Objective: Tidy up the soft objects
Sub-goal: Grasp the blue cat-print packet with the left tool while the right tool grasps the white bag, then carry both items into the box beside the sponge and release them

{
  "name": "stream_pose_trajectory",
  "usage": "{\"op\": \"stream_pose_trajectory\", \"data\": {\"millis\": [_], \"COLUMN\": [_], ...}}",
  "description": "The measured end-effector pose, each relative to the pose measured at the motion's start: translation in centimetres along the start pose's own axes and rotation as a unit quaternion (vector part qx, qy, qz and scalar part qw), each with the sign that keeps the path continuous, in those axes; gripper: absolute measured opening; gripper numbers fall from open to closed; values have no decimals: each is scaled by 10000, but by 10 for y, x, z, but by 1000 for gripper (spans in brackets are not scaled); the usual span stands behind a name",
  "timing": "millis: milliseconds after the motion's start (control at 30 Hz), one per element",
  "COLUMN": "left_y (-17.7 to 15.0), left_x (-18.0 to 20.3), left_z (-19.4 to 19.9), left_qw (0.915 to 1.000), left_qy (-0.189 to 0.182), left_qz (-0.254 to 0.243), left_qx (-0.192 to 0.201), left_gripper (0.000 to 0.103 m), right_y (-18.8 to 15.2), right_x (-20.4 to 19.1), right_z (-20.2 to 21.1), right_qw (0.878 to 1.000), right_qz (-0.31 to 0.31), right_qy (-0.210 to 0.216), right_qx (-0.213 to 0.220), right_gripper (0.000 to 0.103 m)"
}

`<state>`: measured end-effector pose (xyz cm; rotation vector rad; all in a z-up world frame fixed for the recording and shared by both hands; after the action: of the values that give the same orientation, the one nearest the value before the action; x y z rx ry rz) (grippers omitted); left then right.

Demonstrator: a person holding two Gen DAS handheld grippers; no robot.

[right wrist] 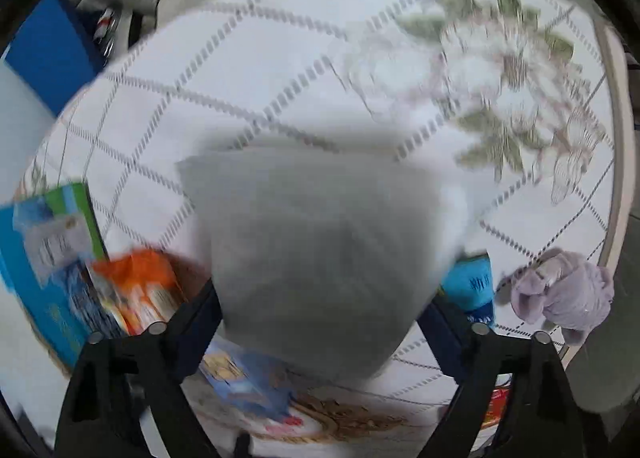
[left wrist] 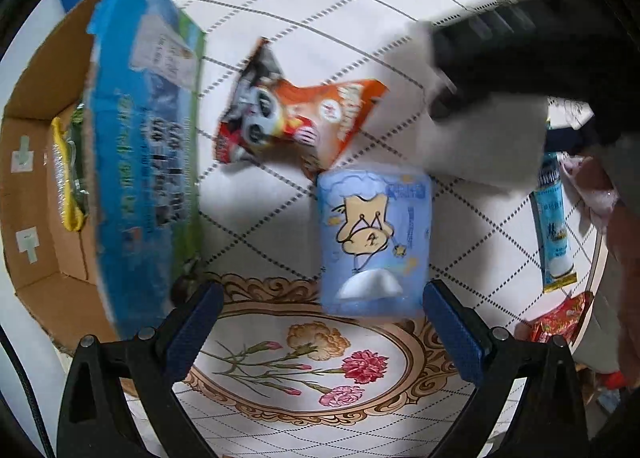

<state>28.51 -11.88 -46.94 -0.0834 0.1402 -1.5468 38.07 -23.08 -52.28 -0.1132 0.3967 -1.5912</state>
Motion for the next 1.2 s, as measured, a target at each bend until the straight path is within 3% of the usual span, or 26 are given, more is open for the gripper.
{"op": "stream_pose_trajectory", "data": {"millis": [233,433,500,567,600,633,733,833,1000,1200], "left_y": [-5,-11,-13,-14,-17,-18,-23,-31,-45,-16], "left_x": [20,44,48,47,46,46,41,35,13,-72], "left_z": [-28,-62,-70,-77,-78,-77,-67,-49,17,124], "left_qw": [9986,9882,9868,9880,9881,9883,9913,9945,9944,9898], "left_qy": [-28,281,220,127,110,101,-55,-222,-706,-915], "left_qz": [-499,-1457,-1547,-1457,-1444,-1440,-1236,-1005,-648,-285], "left_qx": [-146,-379,-433,-501,-519,-482,-440,-201,456,1056], "left_gripper": [102,102,102,74,69,57,40,38,38,38], "right_y": [-54,-63,-61,-55,-54,-54,-57,-64,-89,-142], "right_x": [51,61,62,57,53,53,49,43,31,-52], "right_z": [-4,-4,-5,-11,-14,-16,-17,-11,29,100], "right_qw": [9983,9981,9980,9981,9983,9985,9986,9990,9973,9860], "right_qz": [452,586,600,575,532,497,446,301,104,425], "right_qy": [-237,-142,-177,-209,-206,-220,-285,-242,101,781], "right_qx": [-282,-158,-134,-125,-114,-104,33,218,722,1407], "right_gripper": [87,90,90,90,90,90,82,73,72,72]}}
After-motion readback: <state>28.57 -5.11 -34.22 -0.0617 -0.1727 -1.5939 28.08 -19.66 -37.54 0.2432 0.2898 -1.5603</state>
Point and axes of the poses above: each gripper's, at about its wrist camera, not at the fingertips, and z roughly against the way its jaws point, x to its right, y to its top, the point moved 9 cm from there along -z, roughly the way its jaws point, and after that the axes turned 4 degrees about z, right-handed, at the moved point
